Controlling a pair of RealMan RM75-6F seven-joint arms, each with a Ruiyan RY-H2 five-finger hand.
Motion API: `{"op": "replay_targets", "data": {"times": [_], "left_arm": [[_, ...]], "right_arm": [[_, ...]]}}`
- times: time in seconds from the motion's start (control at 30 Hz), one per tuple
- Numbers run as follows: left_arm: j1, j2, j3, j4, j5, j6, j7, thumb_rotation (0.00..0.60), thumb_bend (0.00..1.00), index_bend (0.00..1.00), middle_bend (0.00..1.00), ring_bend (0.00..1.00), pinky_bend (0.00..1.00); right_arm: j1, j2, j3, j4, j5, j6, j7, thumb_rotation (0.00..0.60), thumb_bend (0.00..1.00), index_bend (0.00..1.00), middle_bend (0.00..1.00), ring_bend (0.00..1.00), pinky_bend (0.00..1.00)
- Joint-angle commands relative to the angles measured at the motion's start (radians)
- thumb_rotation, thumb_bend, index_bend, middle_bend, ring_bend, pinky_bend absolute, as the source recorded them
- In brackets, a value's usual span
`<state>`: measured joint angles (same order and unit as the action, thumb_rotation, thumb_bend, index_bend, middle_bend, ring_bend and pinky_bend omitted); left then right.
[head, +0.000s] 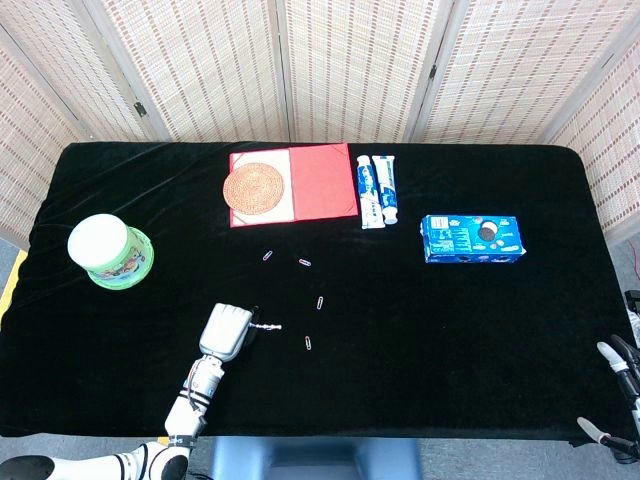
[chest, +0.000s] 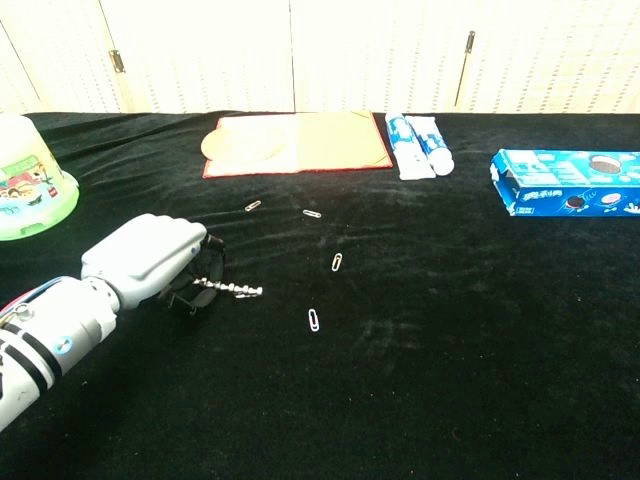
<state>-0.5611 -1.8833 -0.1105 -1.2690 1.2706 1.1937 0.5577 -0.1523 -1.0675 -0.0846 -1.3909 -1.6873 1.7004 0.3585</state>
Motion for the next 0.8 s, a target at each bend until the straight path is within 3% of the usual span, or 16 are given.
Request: {"op": "replay_targets", "data": {"times": [0.03,0.27,0.47,0.8], "left_arm": [[0.007,0.019,0.006,-0.057,0.022,0.021,0.007,0.6,0.55,0.94,1.0,1.0,1.0],[0.019,0.023,0.032,-0.18,0.048,0.036,0.041,0.6,0.55,0.94,1.0,1.0,1.0],[0.007,-0.019,0.035,-0.16,0.03,-0.003,0.064,0.6,0.55,0.94,1.0,1.0,1.0],[-0.031,-0.064,-0.011,-0.085,-0.003,-0.056,0.064,0.6,0.55,0.94,1.0,1.0,1.0]], "right_arm": [[0.001,0.001,-0.001,0.0,-0.001,-0.002,0.003,0.6,0.1,0.0,0.0,0.0,0.0],[-0.007,0.0,-0.013,0.007,-0.034,0.027,-0.002,0.6,0.1,0.0,0.0,0.0,0.0],[-0.012,-0.002,-0.011,0.014,-0.024,0.031,0.01,0.6,0.1,0.0,0.0,0.0,0.0],[-0.023,-0.001,-0.002,0.026,0.009,0.031,0.042,0.6,0.1,0.0,0.0,0.0,0.0]]}}
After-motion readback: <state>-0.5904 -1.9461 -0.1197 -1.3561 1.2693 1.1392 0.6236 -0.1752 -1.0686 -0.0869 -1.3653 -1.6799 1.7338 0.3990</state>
